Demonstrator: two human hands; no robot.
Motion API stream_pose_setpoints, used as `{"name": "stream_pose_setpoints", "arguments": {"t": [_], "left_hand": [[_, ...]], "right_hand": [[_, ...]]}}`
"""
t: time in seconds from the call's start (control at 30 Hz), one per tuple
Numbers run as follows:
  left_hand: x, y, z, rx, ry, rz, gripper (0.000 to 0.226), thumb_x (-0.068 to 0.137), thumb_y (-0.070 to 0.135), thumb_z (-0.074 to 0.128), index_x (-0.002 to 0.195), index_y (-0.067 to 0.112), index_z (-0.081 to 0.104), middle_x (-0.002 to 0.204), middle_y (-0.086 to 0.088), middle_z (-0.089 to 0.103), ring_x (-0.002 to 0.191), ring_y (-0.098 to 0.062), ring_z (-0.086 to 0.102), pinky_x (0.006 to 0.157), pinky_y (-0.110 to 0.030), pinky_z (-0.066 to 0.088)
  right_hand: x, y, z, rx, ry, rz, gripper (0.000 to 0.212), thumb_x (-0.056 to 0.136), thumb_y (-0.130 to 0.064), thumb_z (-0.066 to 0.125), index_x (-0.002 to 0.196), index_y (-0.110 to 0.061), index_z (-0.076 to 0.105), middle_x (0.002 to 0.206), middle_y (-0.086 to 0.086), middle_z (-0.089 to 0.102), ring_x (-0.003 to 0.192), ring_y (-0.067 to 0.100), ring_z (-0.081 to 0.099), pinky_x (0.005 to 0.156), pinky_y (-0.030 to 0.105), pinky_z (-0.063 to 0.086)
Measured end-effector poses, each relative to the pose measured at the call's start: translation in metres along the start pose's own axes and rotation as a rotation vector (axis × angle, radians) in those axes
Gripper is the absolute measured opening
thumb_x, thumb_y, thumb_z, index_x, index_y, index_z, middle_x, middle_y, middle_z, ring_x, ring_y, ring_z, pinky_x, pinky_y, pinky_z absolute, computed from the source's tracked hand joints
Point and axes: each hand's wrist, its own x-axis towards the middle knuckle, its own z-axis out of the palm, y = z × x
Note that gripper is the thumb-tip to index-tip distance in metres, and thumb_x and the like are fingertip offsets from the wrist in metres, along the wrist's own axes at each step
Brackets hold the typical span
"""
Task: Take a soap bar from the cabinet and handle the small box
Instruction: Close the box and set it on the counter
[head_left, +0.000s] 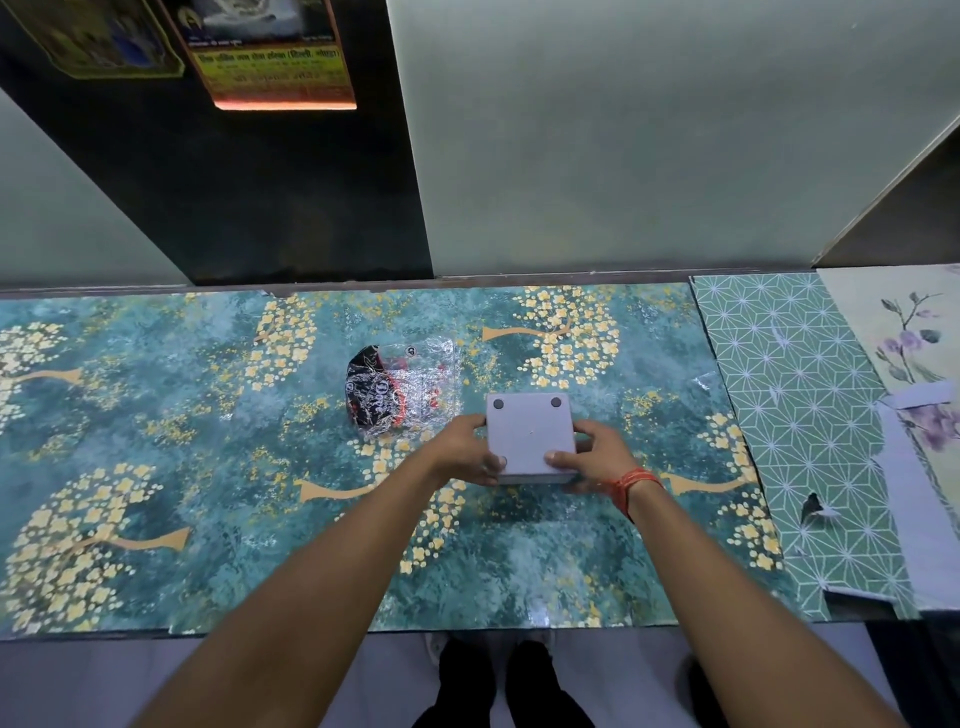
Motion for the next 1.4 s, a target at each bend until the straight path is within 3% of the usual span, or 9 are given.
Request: {"name": "stream_pose_setpoints", "arguments": {"t": [0.23,0.43,0.53,0.63,0.73,0.93,1.13,1.27,1.4], "left_hand": [[-0.004,-0.005,-0.002,-0.144,-0.004,0.023,0.072,0.081,-0.01,0.067,0.144,0.008,0.039,0.122,-0.029,0.061,0.087,-0.04,0.07,0.076,-0.052,0.061],[0.0,0.007,-0.017,-0.901,-0.019,-0.055,0.073,0.083,0.069,0.052,0.124,0.009,0.045,0.125,-0.019,0.051,0.119,-0.048,0.053,0.087,-0.068,0.05],[0.001,0.008,-0.006,-0.792,0.143,-0.035,0.051,0.089,0.043,0.062,0.123,0.007,0.051,0.11,-0.018,0.063,0.109,-0.039,0.064,0.09,-0.062,0.053],[0.004,0.0,0.003,-0.768,0.317,0.127,0.02,0.085,0.019,0.067,0.1,0.012,0.056,0.11,-0.019,0.063,0.1,-0.034,0.065,0.083,-0.055,0.058],[0.005,-0.007,0.009,-0.758,0.388,0.348,0.027,0.075,0.014,0.077,0.088,0.018,0.054,0.107,-0.014,0.062,0.09,-0.028,0.06,0.069,-0.045,0.054],[0.017,-0.004,0.001,-0.701,0.284,0.315,0.048,0.078,0.017,0.077,0.121,0.023,0.058,0.119,-0.011,0.063,0.105,-0.032,0.063,0.076,-0.049,0.056],[0.025,0.01,-0.013,-0.778,0.193,0.188,0.049,0.088,0.006,0.065,0.134,0.016,0.05,0.123,-0.017,0.06,0.106,-0.039,0.063,0.064,-0.041,0.06],[0.027,0.018,-0.021,-0.909,0.085,0.1,0.019,0.086,0.008,0.058,0.105,0.01,0.054,0.126,-0.024,0.058,0.112,-0.044,0.059,0.093,-0.06,0.05],[0.048,0.034,-0.024,-1.068,0.253,0.14,0.038,0.091,0.014,0.064,0.127,0.006,0.055,0.121,-0.022,0.064,0.113,-0.037,0.063,0.095,-0.05,0.055]], "right_hand": [[0.001,0.008,-0.002,-0.035,0.008,-0.109,0.059,0.075,-0.005,0.079,0.129,-0.014,0.057,0.112,0.009,0.066,0.104,0.031,0.065,0.078,0.049,0.06],[-0.012,0.001,0.001,0.034,0.206,-0.51,0.053,0.079,0.017,0.06,0.115,-0.021,0.064,0.127,0.001,0.063,0.123,0.016,0.055,0.09,0.023,0.055],[-0.015,-0.017,0.014,0.148,0.245,-0.552,0.039,0.078,0.019,0.054,0.099,-0.009,0.071,0.122,0.006,0.068,0.119,0.016,0.059,0.084,0.01,0.052],[-0.012,-0.033,0.019,0.356,0.216,-0.388,0.013,0.085,-0.007,0.066,0.094,-0.015,0.071,0.119,0.008,0.069,0.114,0.026,0.062,0.093,0.037,0.056],[-0.004,-0.042,0.019,0.451,0.053,-0.022,0.04,0.082,-0.042,0.07,0.108,-0.013,0.062,0.109,0.013,0.068,0.097,0.032,0.065,0.086,0.05,0.056],[0.014,-0.043,0.021,0.66,0.055,-0.069,0.061,0.078,-0.012,0.076,0.133,-0.018,0.048,0.108,0.018,0.07,0.068,0.023,0.068,0.038,0.022,0.048],[0.033,-0.061,0.017,0.624,-0.003,-0.079,0.054,0.082,-0.012,0.071,0.131,-0.021,0.05,0.101,0.011,0.072,0.072,0.023,0.067,0.045,0.026,0.054],[0.049,-0.083,0.003,0.525,0.031,-0.071,0.061,0.081,-0.018,0.074,0.135,-0.022,0.048,0.106,0.012,0.072,0.074,0.024,0.07,0.062,0.04,0.059],[0.047,-0.091,0.002,0.459,0.038,0.005,0.063,0.081,-0.018,0.068,0.133,-0.026,0.034,0.115,0.016,0.063,0.077,0.028,0.068,0.056,0.043,0.06]]}}
